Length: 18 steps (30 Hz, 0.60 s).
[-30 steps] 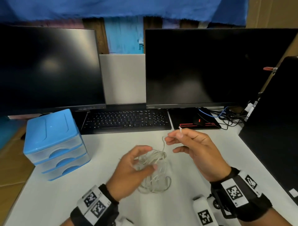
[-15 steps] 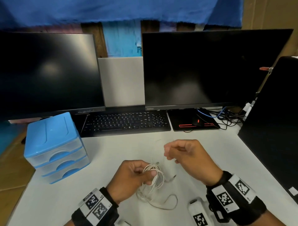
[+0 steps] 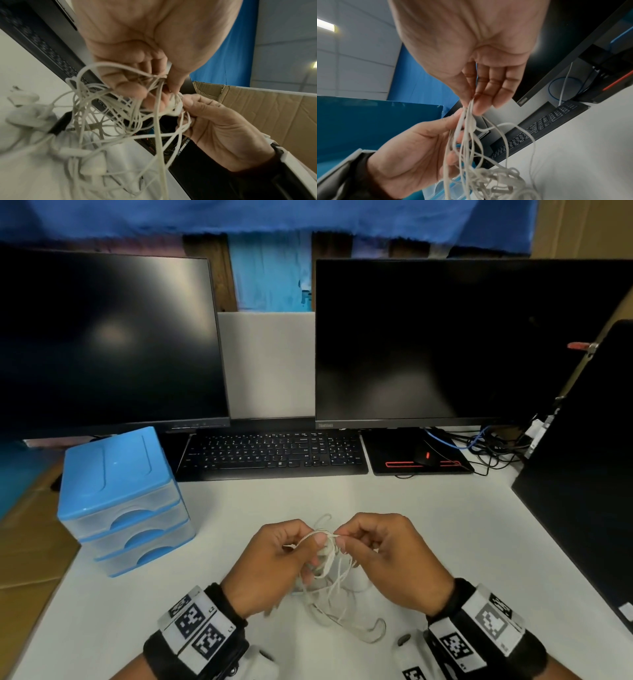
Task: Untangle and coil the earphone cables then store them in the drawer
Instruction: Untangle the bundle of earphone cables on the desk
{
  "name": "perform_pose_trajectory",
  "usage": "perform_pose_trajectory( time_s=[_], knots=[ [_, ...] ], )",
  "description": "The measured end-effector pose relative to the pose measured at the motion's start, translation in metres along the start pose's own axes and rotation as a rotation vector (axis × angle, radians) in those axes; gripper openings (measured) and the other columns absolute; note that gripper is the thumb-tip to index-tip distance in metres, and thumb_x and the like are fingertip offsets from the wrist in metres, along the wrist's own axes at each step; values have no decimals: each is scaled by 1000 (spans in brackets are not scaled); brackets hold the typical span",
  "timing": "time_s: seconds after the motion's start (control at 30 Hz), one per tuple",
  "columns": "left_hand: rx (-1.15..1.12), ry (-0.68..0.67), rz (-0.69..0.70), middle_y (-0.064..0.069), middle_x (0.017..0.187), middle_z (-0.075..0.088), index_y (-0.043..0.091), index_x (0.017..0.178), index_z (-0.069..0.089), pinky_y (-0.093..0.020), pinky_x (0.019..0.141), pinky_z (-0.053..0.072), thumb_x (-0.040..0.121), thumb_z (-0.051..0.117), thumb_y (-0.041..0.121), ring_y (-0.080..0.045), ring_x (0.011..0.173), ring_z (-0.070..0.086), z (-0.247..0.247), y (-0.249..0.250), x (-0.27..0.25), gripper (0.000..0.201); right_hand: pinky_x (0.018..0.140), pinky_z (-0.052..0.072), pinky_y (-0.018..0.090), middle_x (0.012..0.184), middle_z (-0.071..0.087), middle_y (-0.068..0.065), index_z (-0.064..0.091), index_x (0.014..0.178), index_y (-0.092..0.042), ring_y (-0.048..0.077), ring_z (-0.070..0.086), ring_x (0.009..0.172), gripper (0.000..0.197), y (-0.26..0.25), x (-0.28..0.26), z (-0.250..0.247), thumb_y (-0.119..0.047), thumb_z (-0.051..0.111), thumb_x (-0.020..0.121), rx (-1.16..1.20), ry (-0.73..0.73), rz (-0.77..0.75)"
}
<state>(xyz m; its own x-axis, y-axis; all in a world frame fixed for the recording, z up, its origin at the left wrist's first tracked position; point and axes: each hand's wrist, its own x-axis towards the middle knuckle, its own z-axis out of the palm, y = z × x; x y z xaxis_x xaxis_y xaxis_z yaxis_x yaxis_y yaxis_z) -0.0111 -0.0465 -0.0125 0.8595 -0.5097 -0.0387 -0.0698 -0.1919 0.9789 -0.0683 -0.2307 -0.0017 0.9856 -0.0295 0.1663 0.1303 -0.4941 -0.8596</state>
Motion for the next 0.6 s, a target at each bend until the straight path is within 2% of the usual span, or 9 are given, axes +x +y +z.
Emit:
perform_pose_trajectory(
  time_s=[0.1,0.17,0.27,0.33,0.4,0.47,0.5,0.53,0.6],
  knots=[
    [-25,18,-65,-8,57,49,2,65,53,-25,48,37,95,57,23,-18,48,42,1,-2,2,37,68,56,25,73,74,-3,77,82,-19,13,67,67,11,-1,0,0,-12,70,88,38,68,-40],
    [-101,80,-159,-10,57,41,2,61,46,-21,42,31,96,52,15,-14,43,36,-1,-2,4,38,69,53,20,75,74,1,75,79,-14,12,67,70,14,-3,2,-1,-5,68,88,111,140,-38],
    [-180,203,-244,-4,56,39,11,61,44,-16,36,28,97,48,11,-9,38,32,-12,-2,11,37,78,53,33,72,68,13,62,78,-7,22,66,74,20,-5,9,-14,6,54,92,549,196,78],
    [-172,265,-258,-2,56,39,13,64,43,-16,34,25,98,49,16,-9,38,30,-23,-4,15,35,76,53,36,62,50,13,58,80,-8,22,56,62,15,-7,12,-27,6,58,85,830,170,159],
    [-165,309,-264,-1,55,40,14,64,44,-17,37,21,98,50,22,-10,38,29,-33,-4,18,35,65,49,28,62,34,12,56,82,-8,22,40,57,16,-2,15,-37,4,64,75,670,201,145],
    [-174,345,-272,0,54,39,14,65,46,-19,41,19,97,51,25,-11,39,28,-41,-2,21,34,58,42,24,62,36,15,55,82,-4,25,33,57,17,4,17,-41,3,71,80,305,299,104],
    [-178,360,-277,0,54,38,14,66,47,-20,42,19,97,51,26,-11,39,27,-44,-1,22,33,57,41,23,60,41,18,55,78,0,26,35,55,19,6,18,-42,-2,73,82,227,356,101],
    [-177,378,-284,0,54,37,14,67,47,-20,42,18,97,52,26,-11,38,26,-47,-2,24,33,56,39,25,58,42,19,53,74,3,25,37,53,28,7,18,-44,-12,74,84,201,396,108],
    [-174,417,-304,0,55,37,14,67,47,-20,42,17,96,52,26,-10,36,25,-53,-4,27,32,51,28,28,50,31,7,48,66,3,18,29,47,52,3,20,-49,-41,65,89,289,445,236]
  ],
)
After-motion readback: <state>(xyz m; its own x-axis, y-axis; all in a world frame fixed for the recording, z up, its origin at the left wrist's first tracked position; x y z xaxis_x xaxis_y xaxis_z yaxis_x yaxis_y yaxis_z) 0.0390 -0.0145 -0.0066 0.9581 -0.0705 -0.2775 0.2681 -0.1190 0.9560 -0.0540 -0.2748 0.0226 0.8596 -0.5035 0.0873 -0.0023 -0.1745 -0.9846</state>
